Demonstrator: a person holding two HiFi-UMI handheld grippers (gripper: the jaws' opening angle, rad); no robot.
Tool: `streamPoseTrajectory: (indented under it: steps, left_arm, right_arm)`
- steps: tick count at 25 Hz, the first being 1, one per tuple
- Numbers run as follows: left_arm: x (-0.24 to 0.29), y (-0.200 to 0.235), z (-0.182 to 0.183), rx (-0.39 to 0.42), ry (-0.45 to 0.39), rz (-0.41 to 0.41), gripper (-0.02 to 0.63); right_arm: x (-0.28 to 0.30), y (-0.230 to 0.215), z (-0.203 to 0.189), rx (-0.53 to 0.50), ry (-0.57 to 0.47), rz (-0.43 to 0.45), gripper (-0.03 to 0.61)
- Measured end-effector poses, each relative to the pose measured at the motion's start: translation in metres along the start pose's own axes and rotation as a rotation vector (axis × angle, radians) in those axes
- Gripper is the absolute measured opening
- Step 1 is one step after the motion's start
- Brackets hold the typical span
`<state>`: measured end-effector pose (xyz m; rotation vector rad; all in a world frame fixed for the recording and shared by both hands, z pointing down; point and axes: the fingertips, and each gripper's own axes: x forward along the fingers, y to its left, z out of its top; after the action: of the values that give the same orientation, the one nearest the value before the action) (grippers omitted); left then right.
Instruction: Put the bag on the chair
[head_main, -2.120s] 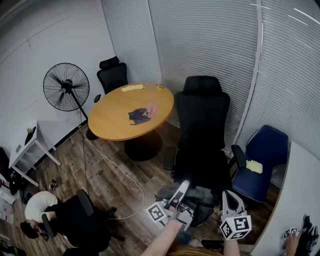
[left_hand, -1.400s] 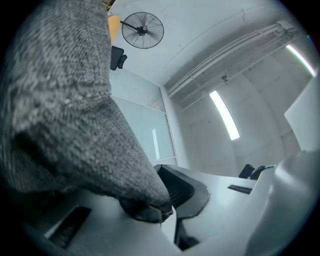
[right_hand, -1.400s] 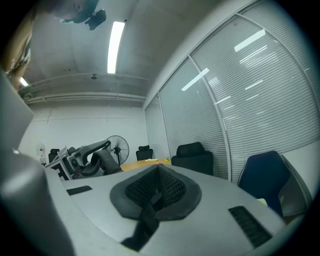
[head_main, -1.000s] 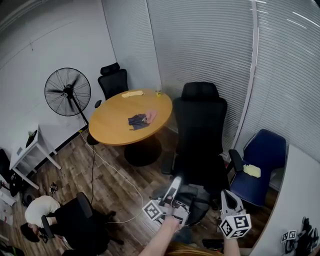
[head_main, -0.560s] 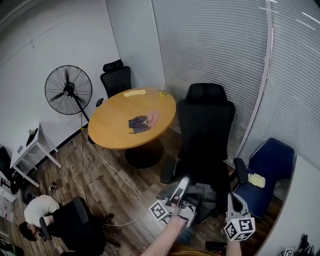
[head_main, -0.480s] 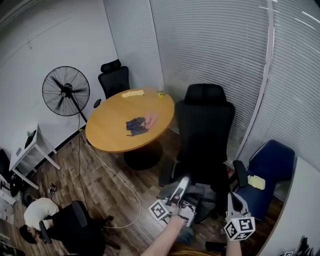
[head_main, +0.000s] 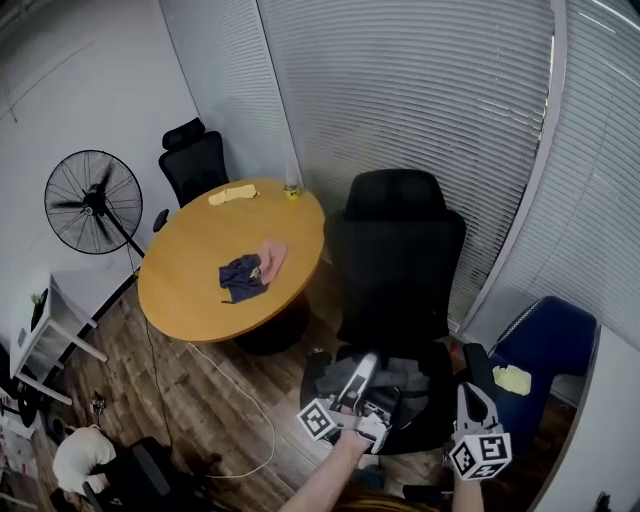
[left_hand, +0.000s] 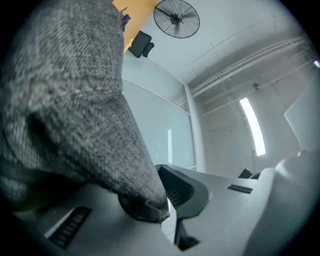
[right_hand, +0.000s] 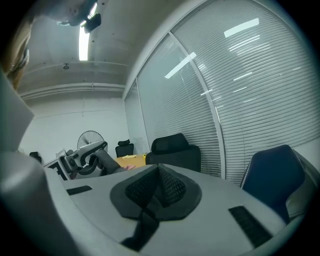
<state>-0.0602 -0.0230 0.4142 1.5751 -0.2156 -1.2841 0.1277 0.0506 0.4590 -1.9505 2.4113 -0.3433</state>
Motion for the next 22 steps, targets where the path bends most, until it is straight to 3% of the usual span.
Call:
streamPoseTrajectory:
  steps: [7, 13, 22]
  left_arm:
    - [0.045, 0.053, 0.042, -0.03, -0.005, 0.019, 0.023]
    - [0.074, 0.082, 0.051, -0.035, 0.002, 0.071, 0.023]
    - [0.081, 0.114, 0.062, -0.06, -0.053, 0.108, 0.023]
  right_arm:
    - [0.063, -0.031, 0.002, 0.001, 0.002, -0.037, 0.011]
    - [0.085, -0.047, 0.02, 0.002, 0.003, -0.045, 0.011]
    - [0.126, -0.063, 0.007, 0.01, 0.067, 0.0, 0.011]
